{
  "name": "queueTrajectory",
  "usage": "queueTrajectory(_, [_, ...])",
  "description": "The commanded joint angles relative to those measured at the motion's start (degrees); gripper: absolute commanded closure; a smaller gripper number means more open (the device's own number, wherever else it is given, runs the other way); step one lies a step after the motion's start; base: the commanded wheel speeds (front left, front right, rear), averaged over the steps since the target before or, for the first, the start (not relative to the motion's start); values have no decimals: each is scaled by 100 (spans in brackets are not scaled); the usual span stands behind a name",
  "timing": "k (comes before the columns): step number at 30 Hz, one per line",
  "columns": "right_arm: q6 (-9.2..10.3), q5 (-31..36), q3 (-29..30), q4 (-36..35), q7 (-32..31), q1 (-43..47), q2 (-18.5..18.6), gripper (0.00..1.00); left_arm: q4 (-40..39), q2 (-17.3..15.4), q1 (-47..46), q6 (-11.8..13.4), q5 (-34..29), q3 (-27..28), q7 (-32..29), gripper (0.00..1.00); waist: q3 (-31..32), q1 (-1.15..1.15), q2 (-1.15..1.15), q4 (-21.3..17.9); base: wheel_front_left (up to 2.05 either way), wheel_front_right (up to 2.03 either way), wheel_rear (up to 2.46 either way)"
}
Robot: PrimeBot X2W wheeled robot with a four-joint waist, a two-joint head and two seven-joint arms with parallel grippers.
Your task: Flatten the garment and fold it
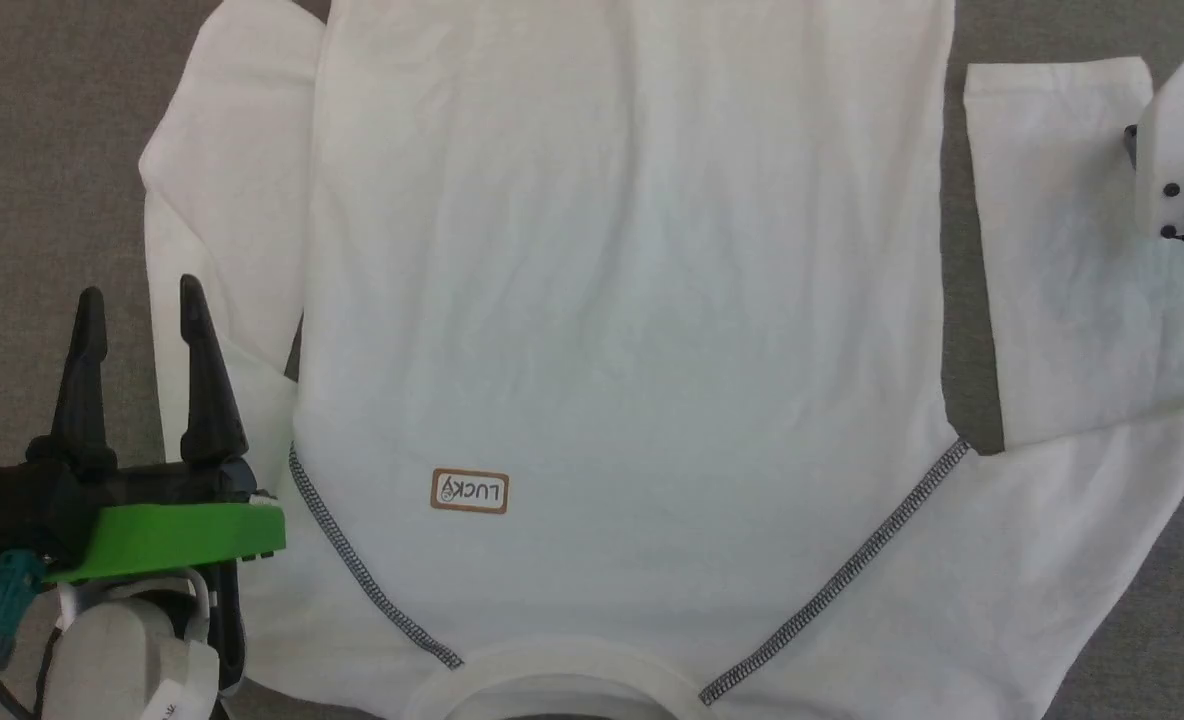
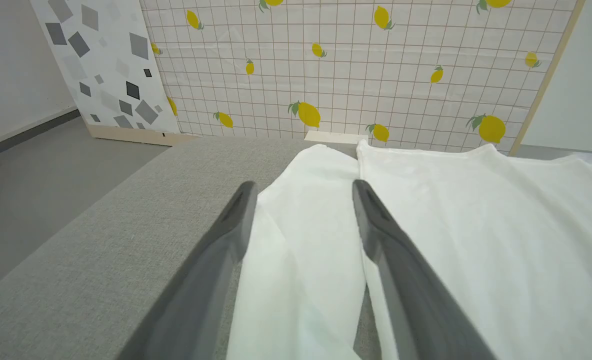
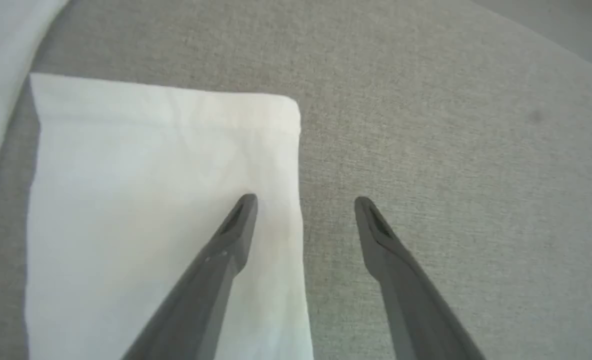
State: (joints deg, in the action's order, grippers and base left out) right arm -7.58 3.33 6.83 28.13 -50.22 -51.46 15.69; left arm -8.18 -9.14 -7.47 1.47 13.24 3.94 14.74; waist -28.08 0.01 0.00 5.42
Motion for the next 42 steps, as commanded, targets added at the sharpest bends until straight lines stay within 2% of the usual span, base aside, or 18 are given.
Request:
queueTrajectory(1, [9, -18, -72, 33, -31, -114, 12, 0, -24, 45, -121, -58, -43, 68, 25, 0, -271, -1, 0, 156, 0, 0, 0])
queueTrajectory(5, [9, -187, -373, 218, -162, -72, 81, 0, -4, 168, -148, -184, -137, 198, 25, 0, -308, -1, 0, 159, 0, 0, 0])
queueTrajectory(7, [9, -372, -452, 362, -415, -7, 90, 1, 29, 228, -148, -231, -189, 265, 26, 0, -271, -1, 0, 133, 0, 0, 0])
queueTrajectory(8, [9, -459, -412, 376, -467, -2, 80, 66, 48, 245, -150, -247, -214, 291, 26, 0, -249, -1, 0, 117, 0, 0, 0])
queueTrajectory(9, [9, -519, -373, 359, -460, -1, 79, 100, 71, 257, -155, -267, -234, 318, 26, 0, -216, -1, 0, 101, 0, 0, 0])
queueTrajectory(15, [9, -761, -37, 49, 58, 89, 263, 100, 96, 351, -154, -343, -348, 512, 26, 0, 178, -1, 0, -59, 0, 0, 0])
queueTrajectory(17, [9, -945, 260, -87, 302, 214, 277, 100, 83, 402, -108, -354, -377, 543, 26, 0, 385, -1, 0, -113, 0, 0, 0])
queueTrajectory(21, [9, -1086, 845, -392, 484, 857, 540, 100, 101, 493, 83, -374, -402, 594, 26, 0, 861, -1, 0, -228, 0, 0, 0])
queueTrajectory(25, [9, -1222, 1577, -738, 483, 1644, 622, 100, 126, 551, 339, -368, -385, 663, 26, 0, 1253, -1, 0, -338, 0, 0, 0])
queueTrajectory(30, [9, -1072, 2382, -1203, 415, 2555, 587, 100, 108, 592, 626, -328, -364, 701, 26, 0, 1623, -1, 0, -437, 0, 0, 0])
queueTrajectory(34, [9, -582, 2934, -1583, 568, 2945, 432, 100, 86, 607, 818, -310, -357, 740, 26, 0, 1821, -1, 0, -506, 0, 0, 0])
queueTrajectory(37, [9, -561, 2908, -1849, 561, 3131, 251, 100, 88, 613, 898, -318, -363, 714, 26, 0, 1953, -1, 0, -485, 0, 0, 0])
queueTrajectory(42, [9, -849, 2164, -2637, 603, 3738, 157, 100, 88, 620, 990, -295, -373, 683, 26, 0, 2151, -1, 0, -386, 0, 0, 0])
